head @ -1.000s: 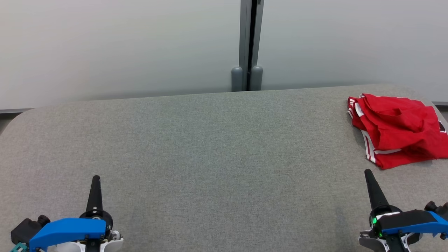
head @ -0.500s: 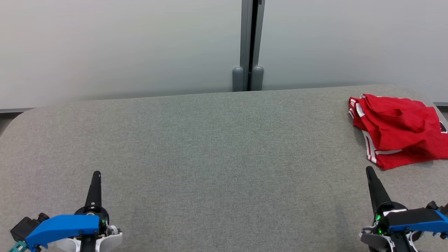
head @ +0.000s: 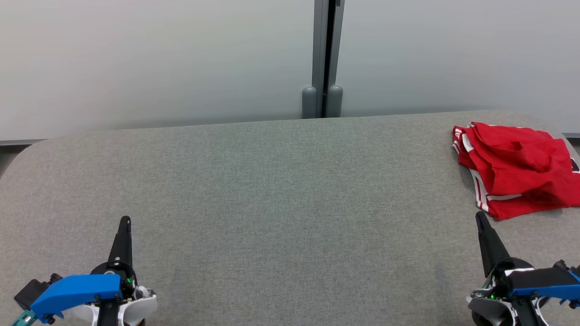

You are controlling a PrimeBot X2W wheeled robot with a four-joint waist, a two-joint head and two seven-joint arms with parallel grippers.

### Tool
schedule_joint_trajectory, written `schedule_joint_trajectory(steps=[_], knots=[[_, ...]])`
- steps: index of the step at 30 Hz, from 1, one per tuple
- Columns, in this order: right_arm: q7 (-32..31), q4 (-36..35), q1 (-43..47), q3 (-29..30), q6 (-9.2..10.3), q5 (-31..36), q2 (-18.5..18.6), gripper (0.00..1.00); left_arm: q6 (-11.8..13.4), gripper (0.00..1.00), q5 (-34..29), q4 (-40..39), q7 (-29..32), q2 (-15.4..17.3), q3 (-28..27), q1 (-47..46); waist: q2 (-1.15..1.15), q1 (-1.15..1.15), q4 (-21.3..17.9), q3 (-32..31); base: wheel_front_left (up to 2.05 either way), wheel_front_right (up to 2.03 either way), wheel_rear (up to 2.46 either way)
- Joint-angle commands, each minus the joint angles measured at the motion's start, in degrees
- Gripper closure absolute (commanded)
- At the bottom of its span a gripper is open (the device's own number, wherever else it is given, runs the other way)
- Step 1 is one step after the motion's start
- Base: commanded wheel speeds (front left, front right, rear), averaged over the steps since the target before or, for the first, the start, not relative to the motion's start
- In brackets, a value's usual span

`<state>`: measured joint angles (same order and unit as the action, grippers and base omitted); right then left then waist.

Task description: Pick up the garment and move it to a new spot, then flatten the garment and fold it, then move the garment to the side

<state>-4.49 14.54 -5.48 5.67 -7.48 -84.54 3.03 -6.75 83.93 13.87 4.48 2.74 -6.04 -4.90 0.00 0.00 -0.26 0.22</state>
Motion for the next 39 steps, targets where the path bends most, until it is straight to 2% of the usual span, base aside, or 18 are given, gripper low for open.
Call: schedule_joint_trajectory(steps=[1, 20, 39], knots=[[-0.45, -0.43, -0.79, 0.26, -0.02, -1.32, -0.11, 1.0, -0.51, 1.0, 1.35, -0.02, 0.47, 0.21, -0.27, -0.94, 0.0, 0.0, 0.02, -0.01, 0.0, 0.0, 0.0], [-2.23, -0.64, -1.1, 1.02, -0.02, -8.1, -0.22, 1.0, -1.05, 1.0, 8.71, 0.26, 2.26, 0.23, -0.61, -1.76, 0.0, 0.0, 0.26, -0.05, 0.0, 0.0, 0.0], [-2.24, -0.63, -1.03, 1.0, -0.02, -7.93, -0.2, 1.0, -1.03, 1.0, 8.55, 0.24, 2.26, 0.22, -0.59, -1.65, 0.0, 0.0, 0.26, -0.05, 0.0, 0.0, 0.0]])
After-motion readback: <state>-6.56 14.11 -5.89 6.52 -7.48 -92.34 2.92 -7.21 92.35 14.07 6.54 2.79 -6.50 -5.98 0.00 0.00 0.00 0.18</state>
